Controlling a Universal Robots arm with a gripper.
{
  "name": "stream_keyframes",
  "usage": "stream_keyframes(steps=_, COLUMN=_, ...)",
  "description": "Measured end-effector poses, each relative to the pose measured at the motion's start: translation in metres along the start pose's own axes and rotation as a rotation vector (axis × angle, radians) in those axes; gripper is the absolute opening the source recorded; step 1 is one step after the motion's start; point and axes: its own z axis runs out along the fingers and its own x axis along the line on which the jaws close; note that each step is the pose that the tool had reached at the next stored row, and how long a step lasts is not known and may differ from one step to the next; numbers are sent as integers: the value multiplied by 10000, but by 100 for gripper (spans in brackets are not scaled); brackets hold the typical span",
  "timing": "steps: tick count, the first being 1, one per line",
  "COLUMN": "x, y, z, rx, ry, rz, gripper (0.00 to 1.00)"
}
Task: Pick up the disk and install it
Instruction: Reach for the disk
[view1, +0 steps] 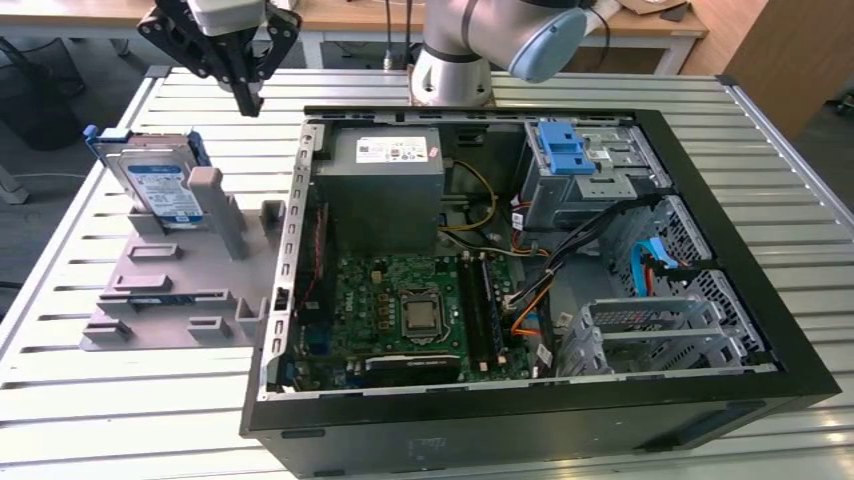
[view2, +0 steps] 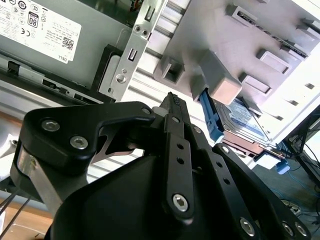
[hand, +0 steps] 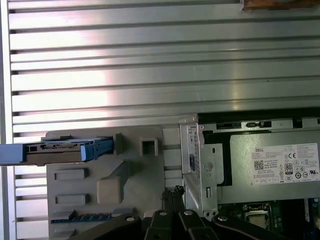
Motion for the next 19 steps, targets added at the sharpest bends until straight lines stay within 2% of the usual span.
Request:
stream_keyframes(steps=11, x=155, y=23, z=3, rx=0, ry=0, rz=0, gripper=11)
stream_keyframes(steps=19, x=256, y=94, z=12, rx=0, ry=-1, rz=0, gripper=11)
